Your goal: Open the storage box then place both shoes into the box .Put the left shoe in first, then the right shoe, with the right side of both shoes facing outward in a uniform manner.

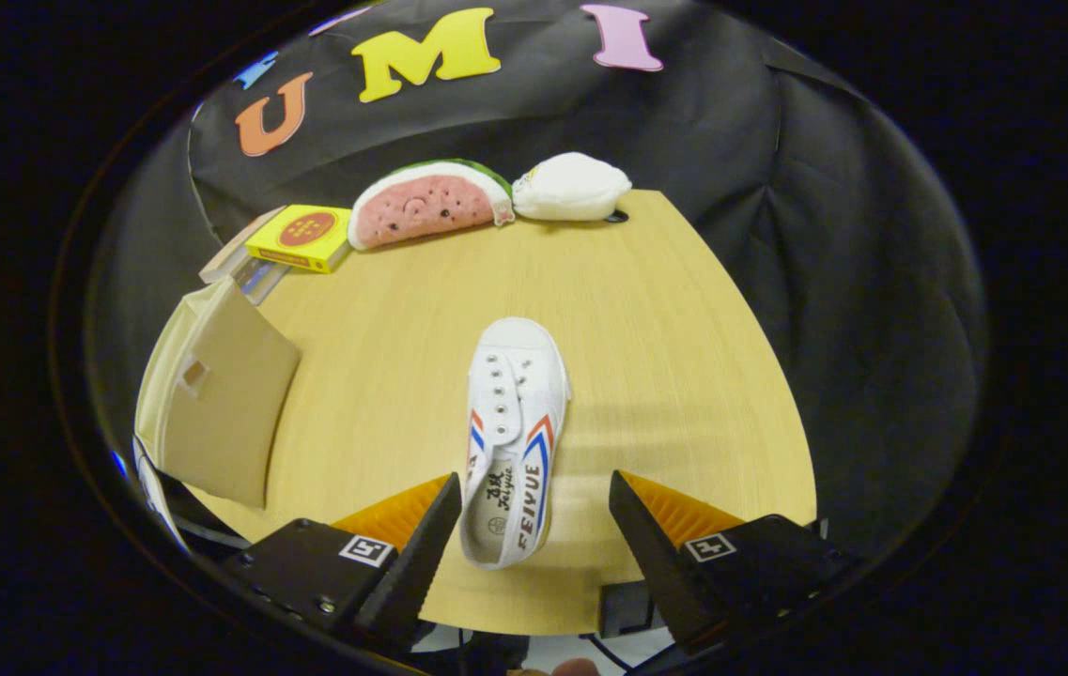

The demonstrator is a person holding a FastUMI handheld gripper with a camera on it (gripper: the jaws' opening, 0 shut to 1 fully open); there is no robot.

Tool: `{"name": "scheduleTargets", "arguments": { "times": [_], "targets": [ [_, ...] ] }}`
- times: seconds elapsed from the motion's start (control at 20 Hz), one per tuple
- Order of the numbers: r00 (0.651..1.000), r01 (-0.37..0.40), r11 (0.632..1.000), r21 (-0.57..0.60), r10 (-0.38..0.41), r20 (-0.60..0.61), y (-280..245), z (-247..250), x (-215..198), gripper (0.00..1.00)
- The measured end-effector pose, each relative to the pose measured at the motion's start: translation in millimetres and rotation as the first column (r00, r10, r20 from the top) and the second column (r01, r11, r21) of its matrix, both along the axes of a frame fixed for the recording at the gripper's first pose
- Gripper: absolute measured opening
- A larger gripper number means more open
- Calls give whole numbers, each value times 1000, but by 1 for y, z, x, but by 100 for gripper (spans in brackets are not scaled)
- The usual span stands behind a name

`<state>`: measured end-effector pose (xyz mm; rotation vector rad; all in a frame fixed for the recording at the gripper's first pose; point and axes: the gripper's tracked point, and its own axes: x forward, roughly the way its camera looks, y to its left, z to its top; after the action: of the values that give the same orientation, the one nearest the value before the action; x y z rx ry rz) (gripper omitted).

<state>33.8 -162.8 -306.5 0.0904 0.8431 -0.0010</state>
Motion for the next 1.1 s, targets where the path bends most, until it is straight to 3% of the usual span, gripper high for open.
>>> {"name": "scheduleTargets", "arguments": {
  "times": [0.2, 0.3, 0.4, 0.55, 0.65, 0.75, 0.8, 0.9, 0.95, 1.1],
  "targets": [
    [999, -12, 998, 60, 15, -49, 0, -25, 24, 95],
    [998, -14, 997, 77, 19, -67, -1, -32, 30, 82],
    [997, -13, 995, 99, 22, -80, 1, -37, 35, 81],
    [993, -9, 990, 142, 25, -114, 7, -45, 34, 55],
    [990, -7, 987, 160, 29, -139, 8, -50, 33, 53],
    [987, 9, 980, 197, 23, -157, 12, -49, 34, 36],
    [986, 11, 981, 192, 21, -164, 9, -45, 33, 36],
    [985, 21, 981, 192, 12, -170, 7, -51, 34, 25],
    [986, 33, 979, 203, 1, -168, 5, -47, 35, 13],
    [986, 67, 969, 236, -28, -167, 1, -43, 33, 1]
  ]
}}
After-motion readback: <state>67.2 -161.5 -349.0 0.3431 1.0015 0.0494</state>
